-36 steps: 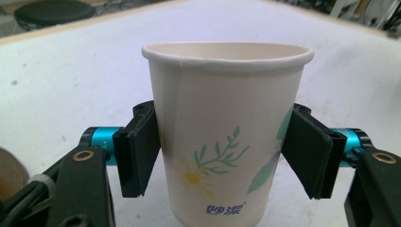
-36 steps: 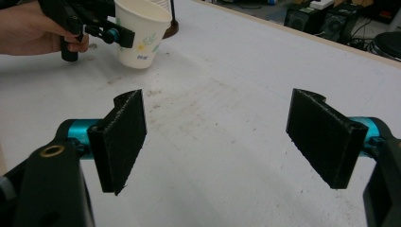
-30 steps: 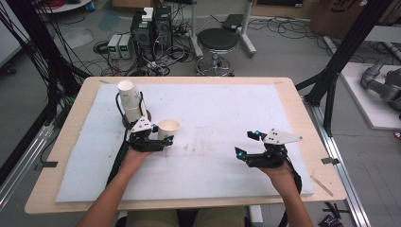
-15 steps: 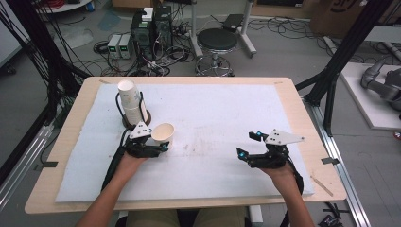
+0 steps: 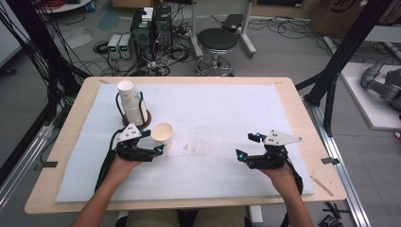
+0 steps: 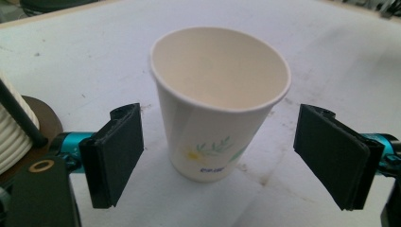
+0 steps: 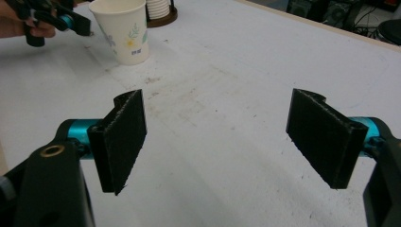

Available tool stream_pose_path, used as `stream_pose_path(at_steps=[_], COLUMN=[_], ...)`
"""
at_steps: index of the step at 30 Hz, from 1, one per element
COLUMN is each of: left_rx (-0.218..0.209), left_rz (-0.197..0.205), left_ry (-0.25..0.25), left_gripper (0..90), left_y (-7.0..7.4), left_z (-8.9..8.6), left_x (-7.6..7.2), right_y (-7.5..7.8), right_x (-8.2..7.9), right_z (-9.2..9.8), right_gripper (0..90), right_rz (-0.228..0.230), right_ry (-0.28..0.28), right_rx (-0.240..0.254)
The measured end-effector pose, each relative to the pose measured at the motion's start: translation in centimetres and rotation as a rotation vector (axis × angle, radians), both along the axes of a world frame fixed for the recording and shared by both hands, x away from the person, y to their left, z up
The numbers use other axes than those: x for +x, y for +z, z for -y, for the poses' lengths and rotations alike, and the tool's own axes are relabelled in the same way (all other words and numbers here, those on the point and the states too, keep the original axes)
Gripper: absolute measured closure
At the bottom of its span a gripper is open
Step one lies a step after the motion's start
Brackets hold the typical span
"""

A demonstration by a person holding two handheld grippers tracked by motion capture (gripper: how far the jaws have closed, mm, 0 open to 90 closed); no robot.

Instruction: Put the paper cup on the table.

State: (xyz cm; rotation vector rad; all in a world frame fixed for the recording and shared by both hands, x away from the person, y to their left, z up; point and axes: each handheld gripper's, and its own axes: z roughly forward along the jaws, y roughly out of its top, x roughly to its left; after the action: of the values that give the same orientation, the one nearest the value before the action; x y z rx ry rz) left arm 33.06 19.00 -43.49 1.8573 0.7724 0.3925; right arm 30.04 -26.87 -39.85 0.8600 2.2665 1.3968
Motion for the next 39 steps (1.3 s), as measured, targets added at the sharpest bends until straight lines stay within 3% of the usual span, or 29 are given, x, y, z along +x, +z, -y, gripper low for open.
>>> stream_pose_path(at_steps=[7, 11, 18, 24, 31, 39], left_rx=[-0.104, -0.133, -0.176, -0.188, -0.19, -0.202], left_rz=[0.046, 0.076, 0.106, 0.145, 0.147, 0.149], left_ry=[-0.002, 0.019, 0.056, 0.061, 0.071, 0.083], left_gripper=[16.7, 16.7, 16.8, 17.1, 17.3, 17.4], left_y=[1.2, 2.0, 2.0, 2.3, 2.1, 1.9], left_z=[-2.5, -3.8, -5.2, -5.6, -6.3, -6.7], left_x=[-1.6, -2.4, -3.5, -4.2, -4.5, -4.7], right_y=[-0.3, -0.5, -0.7, -0.3, 0.1, 0.2], right_x=[0.2, 0.4, 0.5, 0.1, -0.8, -0.8], right_z=[0.2, 0.3, 0.6, 1.3, 2.1, 1.9], right_gripper=[21.2, 21.2, 21.2, 21.3, 21.2, 21.2], right_rz=[-0.007, -0.006, -0.005, 0.009, 0.031, 0.04], right_ry=[-0.014, -0.02, -0.025, -0.05, -0.094, -0.092], right_rx=[-0.018, -0.027, -0.02, -0.013, 0.001, -0.005])
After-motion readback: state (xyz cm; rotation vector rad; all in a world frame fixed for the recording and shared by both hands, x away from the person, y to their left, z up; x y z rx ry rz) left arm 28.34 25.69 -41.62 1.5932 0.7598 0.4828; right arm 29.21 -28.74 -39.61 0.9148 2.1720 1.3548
